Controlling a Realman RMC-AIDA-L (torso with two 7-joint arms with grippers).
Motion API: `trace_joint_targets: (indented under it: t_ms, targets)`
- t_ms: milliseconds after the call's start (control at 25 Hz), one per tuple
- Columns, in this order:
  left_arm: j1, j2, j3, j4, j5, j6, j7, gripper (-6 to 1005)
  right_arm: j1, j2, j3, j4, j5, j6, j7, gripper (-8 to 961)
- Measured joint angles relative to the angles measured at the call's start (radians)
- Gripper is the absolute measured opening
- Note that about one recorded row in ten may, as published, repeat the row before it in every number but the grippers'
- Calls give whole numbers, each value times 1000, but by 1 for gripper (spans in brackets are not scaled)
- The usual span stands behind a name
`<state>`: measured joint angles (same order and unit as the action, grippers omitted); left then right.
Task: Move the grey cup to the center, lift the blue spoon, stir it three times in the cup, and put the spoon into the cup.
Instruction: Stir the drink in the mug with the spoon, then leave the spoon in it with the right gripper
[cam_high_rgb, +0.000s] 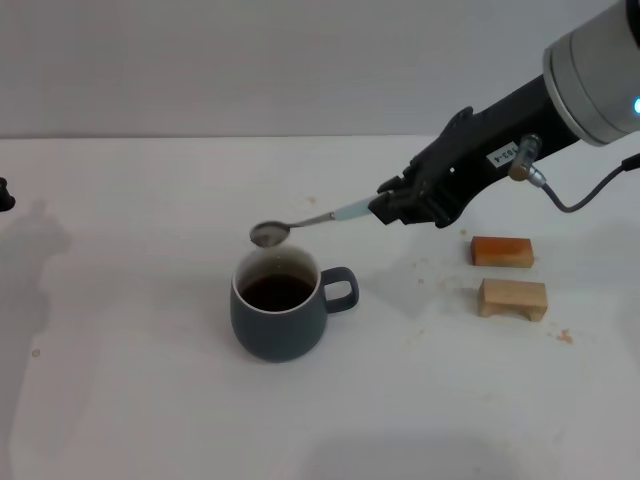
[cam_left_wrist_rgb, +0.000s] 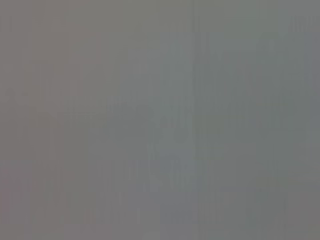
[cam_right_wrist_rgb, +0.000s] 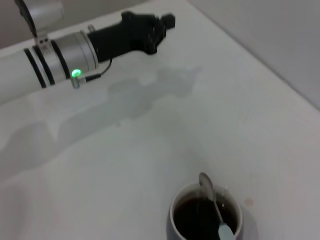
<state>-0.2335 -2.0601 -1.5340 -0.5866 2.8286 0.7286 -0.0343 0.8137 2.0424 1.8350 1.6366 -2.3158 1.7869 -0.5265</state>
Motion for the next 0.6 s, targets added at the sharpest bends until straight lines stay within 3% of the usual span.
trace_joint_targets:
  t_ms: [600]
  targets:
    - [-12,-4,0,1,0,4,1,-2,116,-25,-3,-217,0,45,-23,118]
